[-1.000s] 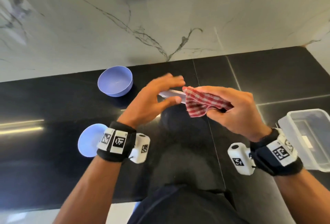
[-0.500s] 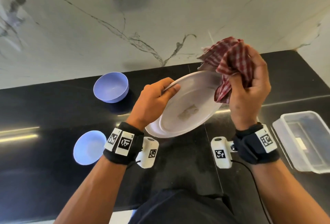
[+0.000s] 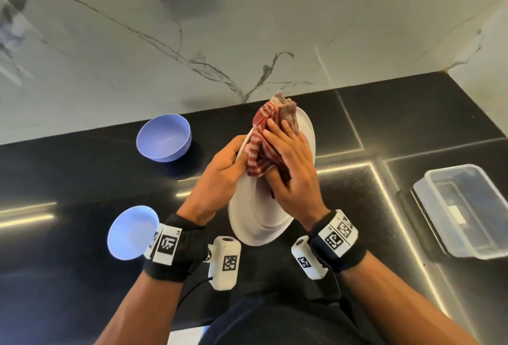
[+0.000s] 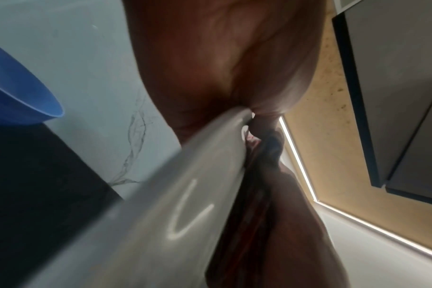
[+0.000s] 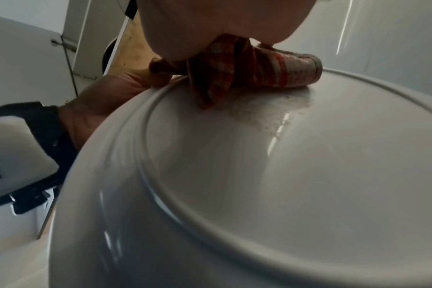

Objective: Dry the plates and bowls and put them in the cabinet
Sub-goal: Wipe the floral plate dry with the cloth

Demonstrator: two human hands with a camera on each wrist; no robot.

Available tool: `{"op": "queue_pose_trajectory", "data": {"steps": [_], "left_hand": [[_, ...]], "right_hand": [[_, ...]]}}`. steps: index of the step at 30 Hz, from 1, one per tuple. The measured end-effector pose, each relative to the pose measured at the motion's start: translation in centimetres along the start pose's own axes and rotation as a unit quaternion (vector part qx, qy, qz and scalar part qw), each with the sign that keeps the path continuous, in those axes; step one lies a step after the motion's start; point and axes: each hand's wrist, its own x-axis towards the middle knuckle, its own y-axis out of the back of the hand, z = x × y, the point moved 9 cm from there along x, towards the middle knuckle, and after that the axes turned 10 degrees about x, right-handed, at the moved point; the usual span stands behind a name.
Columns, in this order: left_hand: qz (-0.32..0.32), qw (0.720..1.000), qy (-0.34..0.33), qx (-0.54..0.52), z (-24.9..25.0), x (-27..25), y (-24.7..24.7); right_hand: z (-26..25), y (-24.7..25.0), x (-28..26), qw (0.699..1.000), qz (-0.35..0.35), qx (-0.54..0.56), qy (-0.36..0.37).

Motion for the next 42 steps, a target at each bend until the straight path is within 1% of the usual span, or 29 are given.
{"op": "queue_pose_trajectory", "data": {"steps": [4, 7, 9, 11, 13, 14, 15, 17, 18, 19, 21, 23, 25, 26, 29, 31, 33, 35, 37, 42], "left_hand": [[0.04, 0.999, -0.009, -0.021, 0.0, -0.4, 0.1], [0.067, 0.997, -0.007, -0.038, 0.1, -0.6, 0.2], [0.085, 0.995, -0.01, -0.053, -0.1, -0.8, 0.4], [0.099, 0.993, -0.005, -0.063, -0.5, -1.0, 0.5], [0.109, 0.992, -0.001, -0.07, -0.9, -1.4, 0.6], [0.111, 0.991, -0.002, -0.075, -1.0, -1.6, 0.6], [0.113, 0.99, -0.004, -0.082, -1.2, -1.9, 0.6], [0.115, 0.988, -0.011, -0.1, -1.5, -2.4, 0.7], [0.117, 0.987, -0.012, -0.11, -1.6, -2.5, 0.7], [0.12, 0.986, -0.012, -0.116, -1.7, -2.6, 0.7], [0.125, 0.985, -0.011, -0.12, -1.7, -2.6, 0.6], [0.128, 0.983, -0.003, -0.131, -1.9, -2.5, 0.5], [0.132, 0.981, 0.008, -0.14, -1.9, -2.3, 0.6], [0.132, 0.981, 0.011, -0.142, -1.9, -2.2, 0.7], [0.135, 0.98, 0.007, -0.146, -1.5, -1.8, 0.8], [0.142, 0.98, 0.005, -0.14, -1.4, -1.6, 0.8], [0.147, 0.979, 0.004, -0.142, -1.4, -1.5, 0.8], [0.149, 0.978, 0.0, -0.147, -1.5, -1.6, 0.8], [0.154, 0.978, -0.006, -0.137, -1.5, -1.8, 0.9], [0.168, 0.978, -0.003, -0.126, -1.6, -2.1, 0.9]], "right_hand": [[0.6, -1.1, 0.1, 0.999, -0.033, -0.013, -0.011], [1.4, -1.8, 0.2, 0.998, -0.046, -0.006, -0.044], [2.5, -1.6, 0.4, 0.996, -0.028, 0.013, -0.079], [4.6, -0.8, 0.4, 0.99, 0.01, 0.04, -0.132], [7.7, 0.1, -0.4, 0.974, 0.055, 0.067, -0.211], [9.3, 0.4, -1.2, 0.96, 0.069, 0.08, -0.26], [10.9, 0.5, -2.3, 0.943, 0.074, 0.091, -0.312], [13.6, 0.3, -5.2, 0.903, 0.063, 0.109, -0.411], [14.4, 0.2, -6.5, 0.886, 0.055, 0.119, -0.444], [14.7, 0.0, -7.2, 0.876, 0.053, 0.13, -0.461], [14.7, -0.1, -7.6, 0.866, 0.063, 0.154, -0.471], [14.6, -0.4, -7.4, 0.862, 0.076, 0.176, -0.469], [14.0, -0.9, -6.5, 0.872, 0.078, 0.192, -0.444], [13.5, -1.1, -5.9, 0.882, 0.077, 0.195, -0.421], [10.4, -1.8, -3.3, 0.928, 0.059, 0.177, -0.322], [7.4, -2.9, -1.8, 0.951, 0.025, 0.158, -0.265], [4.4, -4.3, -1.2, 0.966, -0.027, 0.143, -0.212], [2.2, -5.2, -1.2, 0.981, -0.063, 0.11, -0.148], [1.6, -5.4, -1.4, 0.985, -0.08, 0.093, -0.121], [1.8, -5.8, -1.9, 0.989, -0.093, 0.063, -0.099]]}}
